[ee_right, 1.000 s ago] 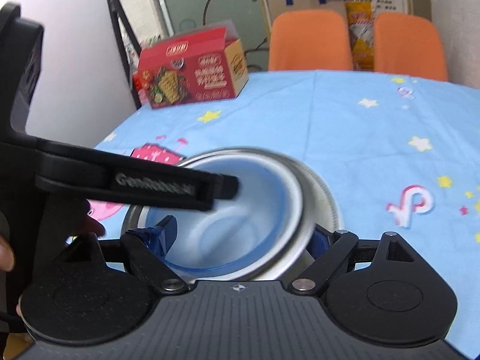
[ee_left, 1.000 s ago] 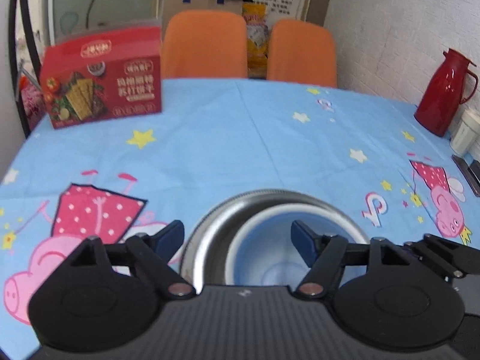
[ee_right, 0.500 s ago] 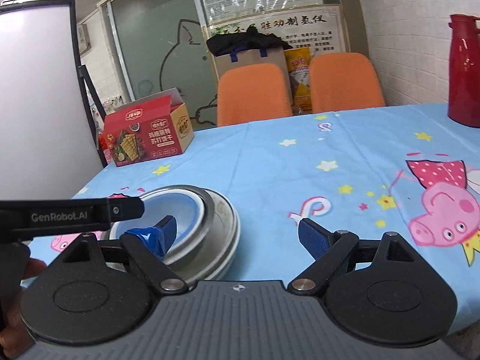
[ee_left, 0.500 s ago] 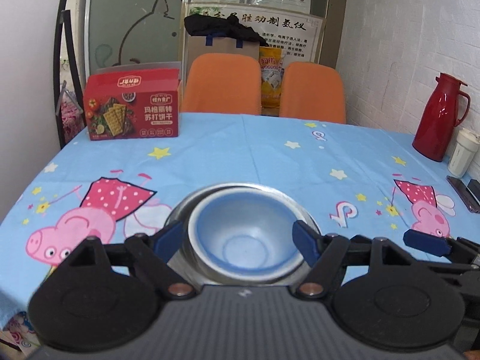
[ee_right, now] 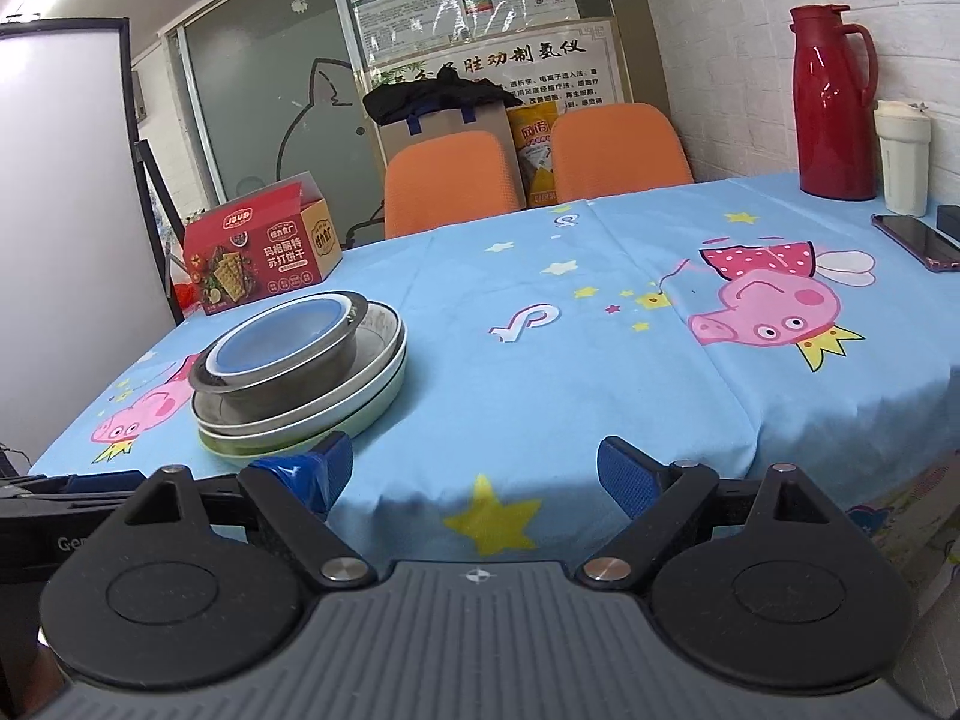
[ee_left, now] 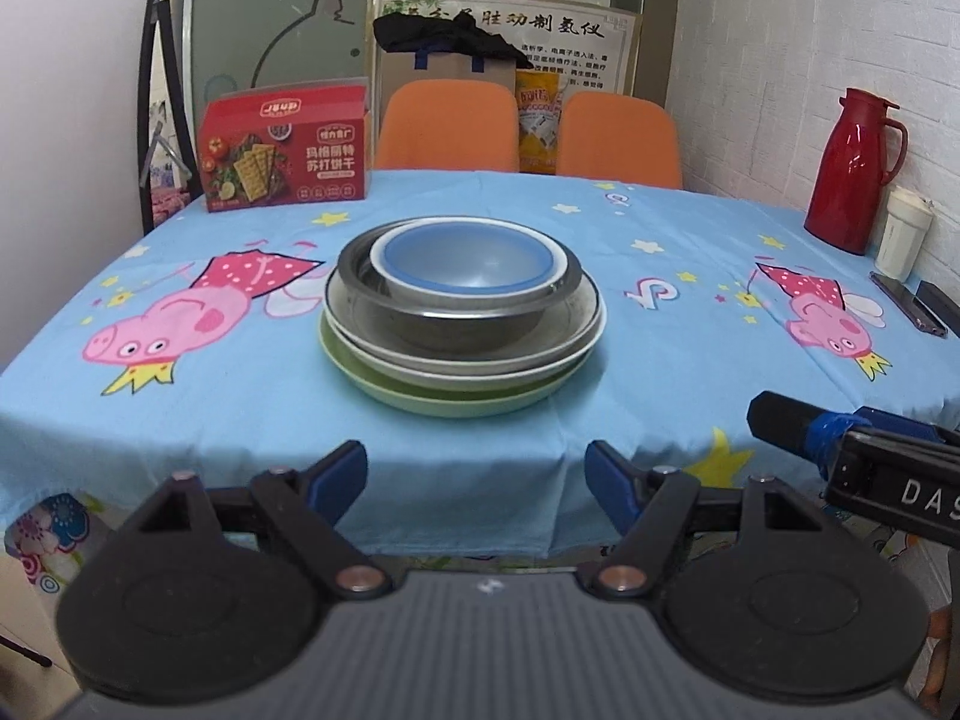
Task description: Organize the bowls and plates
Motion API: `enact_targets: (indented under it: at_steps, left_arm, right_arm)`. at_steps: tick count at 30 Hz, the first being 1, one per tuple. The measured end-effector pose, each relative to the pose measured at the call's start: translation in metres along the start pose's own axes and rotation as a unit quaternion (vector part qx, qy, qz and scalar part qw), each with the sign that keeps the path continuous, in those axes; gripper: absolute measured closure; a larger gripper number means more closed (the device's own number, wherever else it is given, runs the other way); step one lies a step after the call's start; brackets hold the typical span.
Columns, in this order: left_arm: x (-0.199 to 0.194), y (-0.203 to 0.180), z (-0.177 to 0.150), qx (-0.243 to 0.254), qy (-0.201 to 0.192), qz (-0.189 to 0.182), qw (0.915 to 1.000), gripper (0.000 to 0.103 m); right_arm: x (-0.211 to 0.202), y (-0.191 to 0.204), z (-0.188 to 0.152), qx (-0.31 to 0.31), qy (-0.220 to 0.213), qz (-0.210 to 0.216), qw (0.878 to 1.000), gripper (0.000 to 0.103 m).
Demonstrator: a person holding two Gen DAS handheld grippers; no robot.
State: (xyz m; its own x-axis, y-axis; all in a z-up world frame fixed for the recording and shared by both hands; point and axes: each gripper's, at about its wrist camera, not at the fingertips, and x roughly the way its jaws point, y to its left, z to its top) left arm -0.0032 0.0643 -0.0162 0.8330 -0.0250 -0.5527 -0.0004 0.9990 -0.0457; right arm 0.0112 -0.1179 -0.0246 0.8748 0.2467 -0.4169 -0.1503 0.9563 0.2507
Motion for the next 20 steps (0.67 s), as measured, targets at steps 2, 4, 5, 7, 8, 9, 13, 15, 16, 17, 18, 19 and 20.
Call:
enact_targets:
  at_steps: [2,4,5,7,8,9,13,15,16,17,18,19,20]
  left_arm:
    - [-0.007,0.000,-0.006,-0.003,-0.008,-0.001,1.0000,0.030]
    - [-0.010,-0.001,-0.009,0.000,-0.011,-0.002,0.9999,0.030]
    - [-0.011,-0.003,-0.011,0.004,-0.014,-0.001,0.9999,0.030]
    - [-0.011,-0.006,-0.011,0.013,-0.018,0.008,0.9997,0.030]
    - [-0.010,-0.007,-0.011,0.016,-0.020,0.013,0.9996,0.030]
    - [-0.010,-0.007,-0.011,0.017,-0.021,0.016,0.9995,0.030]
    - [-0.010,-0.006,-0.013,0.014,-0.021,0.018,0.9995,0.030]
    - [-0.010,-0.006,-0.014,0.015,-0.025,0.016,0.9995,0.030]
    - [-0.010,-0.006,-0.015,0.016,-0.027,0.014,0.9994,0.030]
    - [-0.010,-0.006,-0.015,0.015,-0.028,0.013,0.9994,0.030]
    - [-0.011,-0.006,-0.015,0.013,-0.030,0.012,0.9994,0.030]
    - [-0.011,-0.006,-0.016,0.013,-0.033,0.014,0.9993,0.030]
    - [-0.012,-0.007,-0.016,0.014,-0.034,0.015,0.9992,0.030]
  right_arm:
    - [-0.009,0.003,-0.006,-0.010,-0.007,-0.001,1.000,0.027]
    - [-0.014,0.004,-0.010,-0.016,-0.010,-0.003,1.000,0.027]
    - [-0.017,0.003,-0.014,-0.017,-0.011,-0.002,1.000,0.027]
    - [-0.015,0.002,-0.016,-0.015,-0.004,0.001,1.000,0.027]
    - [-0.012,0.001,-0.017,-0.012,-0.001,0.002,1.000,0.027]
    - [-0.010,0.001,-0.018,-0.010,0.002,0.003,1.000,0.027]
    - [-0.010,0.002,-0.022,-0.012,0.005,0.004,1.000,0.027]
    - [-0.009,0.002,-0.024,-0.013,0.010,0.005,1.000,0.027]
    - [-0.009,0.002,-0.025,-0.013,0.013,0.006,1.000,0.027]
    - [-0.008,0.002,-0.026,-0.012,0.015,0.007,1.000,0.027]
    - [-0.006,0.002,-0.028,-0.011,0.018,0.007,1.000,0.027]
    - [-0.006,0.003,-0.028,-0.010,0.021,0.007,1.000,0.027]
    - [-0.005,0.003,-0.029,-0.010,0.022,0.008,1.000,0.027]
